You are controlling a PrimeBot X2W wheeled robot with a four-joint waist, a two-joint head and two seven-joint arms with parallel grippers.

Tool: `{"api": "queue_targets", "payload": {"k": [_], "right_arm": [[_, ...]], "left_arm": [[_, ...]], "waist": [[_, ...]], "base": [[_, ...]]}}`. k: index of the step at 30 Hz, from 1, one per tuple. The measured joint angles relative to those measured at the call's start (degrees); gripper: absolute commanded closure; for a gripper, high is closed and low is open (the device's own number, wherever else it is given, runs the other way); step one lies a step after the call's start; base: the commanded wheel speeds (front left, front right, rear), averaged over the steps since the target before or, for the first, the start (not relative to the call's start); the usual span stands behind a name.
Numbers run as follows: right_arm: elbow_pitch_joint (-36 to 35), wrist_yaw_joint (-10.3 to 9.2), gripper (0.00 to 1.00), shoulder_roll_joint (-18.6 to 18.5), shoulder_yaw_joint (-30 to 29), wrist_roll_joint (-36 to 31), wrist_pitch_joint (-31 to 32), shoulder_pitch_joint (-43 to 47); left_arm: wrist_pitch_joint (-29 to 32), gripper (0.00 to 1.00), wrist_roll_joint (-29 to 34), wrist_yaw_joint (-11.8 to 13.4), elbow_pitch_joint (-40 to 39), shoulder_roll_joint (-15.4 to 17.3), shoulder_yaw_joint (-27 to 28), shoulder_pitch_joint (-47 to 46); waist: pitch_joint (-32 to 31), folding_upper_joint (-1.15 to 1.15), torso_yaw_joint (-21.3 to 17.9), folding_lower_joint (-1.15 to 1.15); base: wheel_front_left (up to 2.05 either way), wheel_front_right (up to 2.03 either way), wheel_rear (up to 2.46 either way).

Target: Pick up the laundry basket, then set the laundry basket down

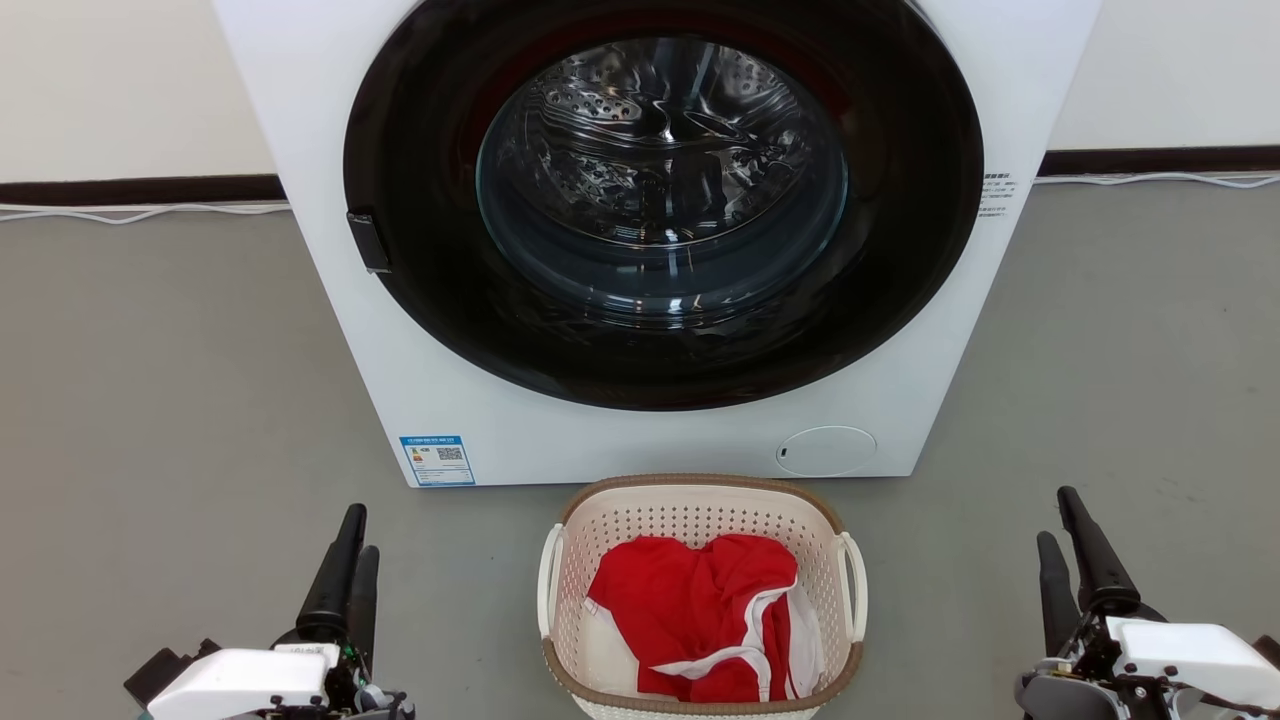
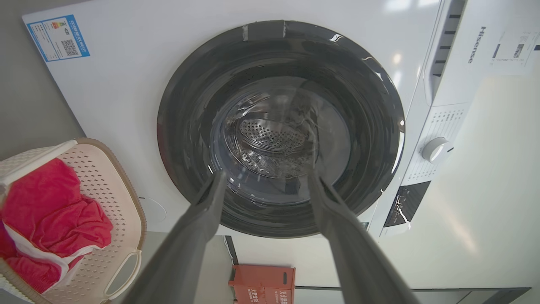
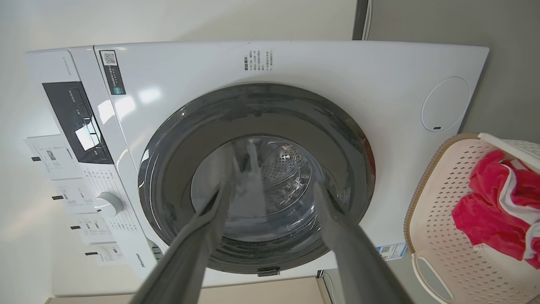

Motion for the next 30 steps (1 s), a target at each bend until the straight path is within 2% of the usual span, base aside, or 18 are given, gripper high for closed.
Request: {"api": "queue_targets", "payload": {"k": [8,18,19,30], "right_arm": [[-0.43,0.0,0.0,-1.03,0.38,-3.45,-1.64,0.86],[-0.82,0.0,0.0,-1.41,0.09,-10.7,-2.97,1.03],[-1.04,0.0,0.0,-1.59,-0.01,-14.28,-3.49,1.04],[-3.43,0.0,0.0,-2.43,0.0,-30.45,-5.25,1.1]], "left_arm": [[-1.27,0.0,2.67,0.44,-0.35,0.03,-0.92,0.0],[-2.94,0.0,9.48,0.79,-0.48,0.08,-1.97,0.0],[-3.33,0.0,12.16,1.02,-0.51,0.08,-2.46,0.0],[-5.06,0.0,23.7,2.07,-1.05,0.12,-3.67,-0.01]], "waist": [[0.03,0.0,0.14,0.0],[0.09,0.0,0.3,0.0],[0.14,0.0,0.33,-0.01],[0.59,0.0,0.36,-0.01]], "base": [[0.0,0.0,0.0],[0.0,0.0,0.0],[0.0,0.0,0.0],[0.0,0.0,0.0]]}}
